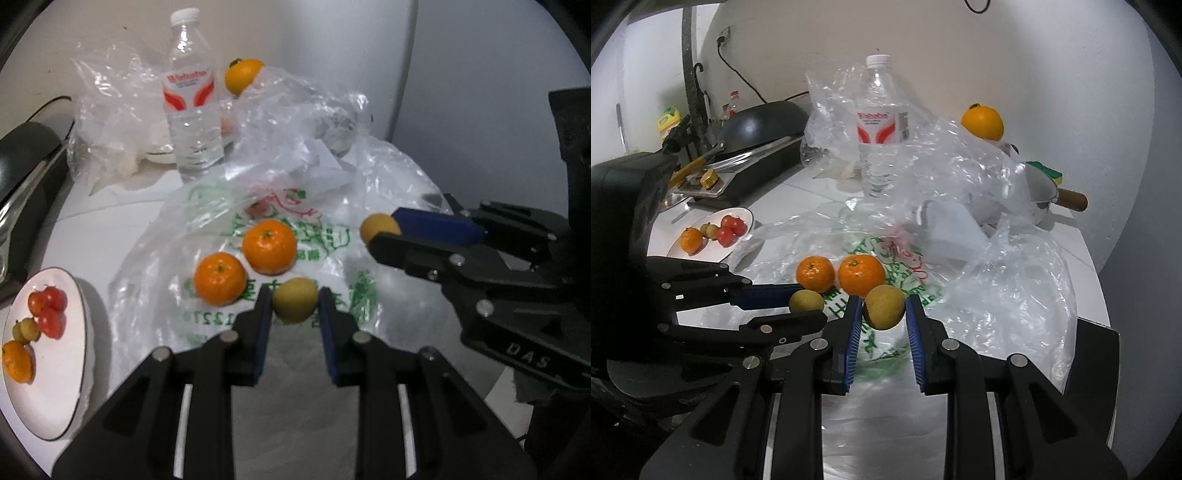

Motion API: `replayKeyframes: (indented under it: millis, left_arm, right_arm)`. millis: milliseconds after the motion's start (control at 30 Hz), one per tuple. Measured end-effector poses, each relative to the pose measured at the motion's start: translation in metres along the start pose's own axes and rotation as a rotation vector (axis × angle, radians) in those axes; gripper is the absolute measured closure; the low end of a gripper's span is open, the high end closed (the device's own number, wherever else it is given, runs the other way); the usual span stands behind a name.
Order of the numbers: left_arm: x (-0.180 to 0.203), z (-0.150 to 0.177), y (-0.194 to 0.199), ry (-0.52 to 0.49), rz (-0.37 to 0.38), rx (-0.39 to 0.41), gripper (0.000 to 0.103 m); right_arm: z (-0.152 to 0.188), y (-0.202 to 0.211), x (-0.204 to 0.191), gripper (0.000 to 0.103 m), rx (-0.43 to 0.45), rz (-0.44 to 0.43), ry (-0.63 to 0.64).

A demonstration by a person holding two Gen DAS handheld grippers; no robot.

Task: Organize fruits
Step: 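Carry both held yellow-green fruits over the white plate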

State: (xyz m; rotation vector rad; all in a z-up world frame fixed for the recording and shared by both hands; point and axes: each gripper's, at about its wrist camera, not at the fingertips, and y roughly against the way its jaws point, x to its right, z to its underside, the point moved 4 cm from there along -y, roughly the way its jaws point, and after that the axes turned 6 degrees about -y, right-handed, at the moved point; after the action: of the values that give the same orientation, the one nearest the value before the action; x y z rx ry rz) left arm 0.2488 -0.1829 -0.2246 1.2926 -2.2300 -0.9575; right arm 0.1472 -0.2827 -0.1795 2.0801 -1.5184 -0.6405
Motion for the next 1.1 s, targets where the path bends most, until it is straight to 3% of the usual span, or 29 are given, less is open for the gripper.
replayKeyframes:
  millis: [1100]
  left_arm:
    - [-0.061, 0.046, 0.072, 0.076, -0.047, 0.086, 0.077]
  right_arm:
    - [-0.003, 0.001, -0.097, 0.077, 0.002, -0.035, 0.105]
